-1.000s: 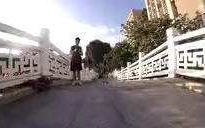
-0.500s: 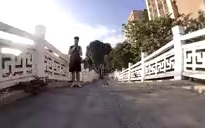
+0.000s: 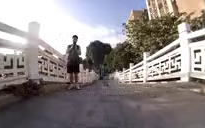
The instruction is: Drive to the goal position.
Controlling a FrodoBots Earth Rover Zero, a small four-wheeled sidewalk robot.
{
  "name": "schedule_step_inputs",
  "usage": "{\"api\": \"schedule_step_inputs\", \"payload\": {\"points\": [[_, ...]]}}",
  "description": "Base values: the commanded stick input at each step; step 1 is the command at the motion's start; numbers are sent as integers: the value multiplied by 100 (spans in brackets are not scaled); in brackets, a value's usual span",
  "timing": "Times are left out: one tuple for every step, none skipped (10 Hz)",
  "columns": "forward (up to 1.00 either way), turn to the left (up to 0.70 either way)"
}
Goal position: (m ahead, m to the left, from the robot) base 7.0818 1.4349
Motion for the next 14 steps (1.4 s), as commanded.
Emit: {"api": "schedule_step_inputs", "payload": {"points": [[45, 0], [45, 0], [45, 0], [45, 0], [45, 0], [45, 0], [45, 0], [45, 0], [45, 0], [45, 0], [45, 0], [45, 0], [45, 0], [45, 0]]}}
